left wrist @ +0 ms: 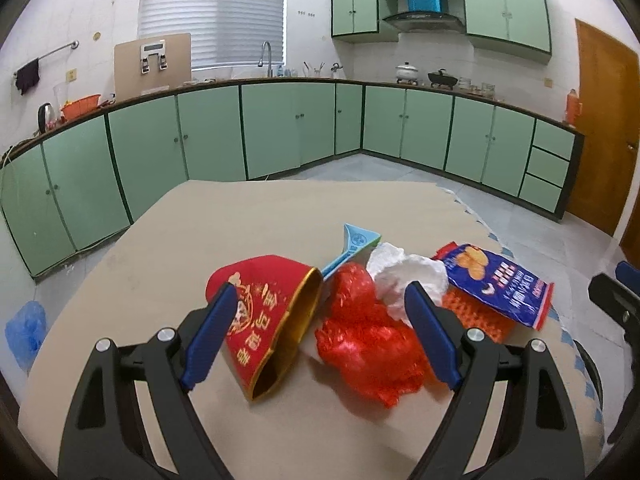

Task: Collect trash
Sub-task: 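Push the left tool toward the red-gold paper bag on the table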

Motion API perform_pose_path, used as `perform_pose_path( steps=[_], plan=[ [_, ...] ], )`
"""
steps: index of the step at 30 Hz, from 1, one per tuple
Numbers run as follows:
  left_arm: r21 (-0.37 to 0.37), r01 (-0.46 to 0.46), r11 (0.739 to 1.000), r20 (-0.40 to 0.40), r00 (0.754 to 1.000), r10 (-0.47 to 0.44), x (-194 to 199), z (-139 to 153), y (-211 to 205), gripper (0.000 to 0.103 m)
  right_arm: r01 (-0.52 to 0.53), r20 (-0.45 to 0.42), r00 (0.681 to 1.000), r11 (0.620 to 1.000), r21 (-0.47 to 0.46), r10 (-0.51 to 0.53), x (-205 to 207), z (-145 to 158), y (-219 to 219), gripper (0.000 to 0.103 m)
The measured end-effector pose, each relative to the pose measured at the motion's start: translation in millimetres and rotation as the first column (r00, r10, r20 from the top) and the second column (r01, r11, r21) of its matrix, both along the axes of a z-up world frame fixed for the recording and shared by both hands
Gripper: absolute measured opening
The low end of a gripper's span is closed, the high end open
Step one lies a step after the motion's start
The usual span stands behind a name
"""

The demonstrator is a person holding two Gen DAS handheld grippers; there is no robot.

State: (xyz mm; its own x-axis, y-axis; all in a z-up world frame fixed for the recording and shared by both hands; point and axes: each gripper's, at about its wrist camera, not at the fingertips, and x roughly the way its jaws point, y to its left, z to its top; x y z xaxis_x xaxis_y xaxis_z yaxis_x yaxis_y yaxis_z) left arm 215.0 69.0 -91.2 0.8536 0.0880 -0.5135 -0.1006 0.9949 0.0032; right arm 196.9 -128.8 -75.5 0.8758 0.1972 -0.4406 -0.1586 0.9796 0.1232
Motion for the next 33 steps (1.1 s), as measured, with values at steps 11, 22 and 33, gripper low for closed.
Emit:
perform_pose_path(
  steps=[11,22,33],
  plan=[
    [-0.041,-0.036,0.999,-0.031,0.999,0.035,36.0,-3.5,12.0,0.072,-0.025,-0.016,1.0,0.999,-0.02,0.025,17.5,-5.9,10.4,0.096],
    [-0.092,-0.04,0.995,-0.027,0.999,0.037,27.1,-9.2,31.6,0.04,-0.083,-0.031,0.996,0.995,-0.045,0.082,28.9,-10.7,33.9,0.096],
    [-0.196,-0.112,0.974,-0.028,0.994,0.109,-2.6,-13.9,71.9,0.037,-0.106,-0.043,0.994,0.993,-0.055,0.103,26.7,-17.5,43.4,0.096]
  ],
)
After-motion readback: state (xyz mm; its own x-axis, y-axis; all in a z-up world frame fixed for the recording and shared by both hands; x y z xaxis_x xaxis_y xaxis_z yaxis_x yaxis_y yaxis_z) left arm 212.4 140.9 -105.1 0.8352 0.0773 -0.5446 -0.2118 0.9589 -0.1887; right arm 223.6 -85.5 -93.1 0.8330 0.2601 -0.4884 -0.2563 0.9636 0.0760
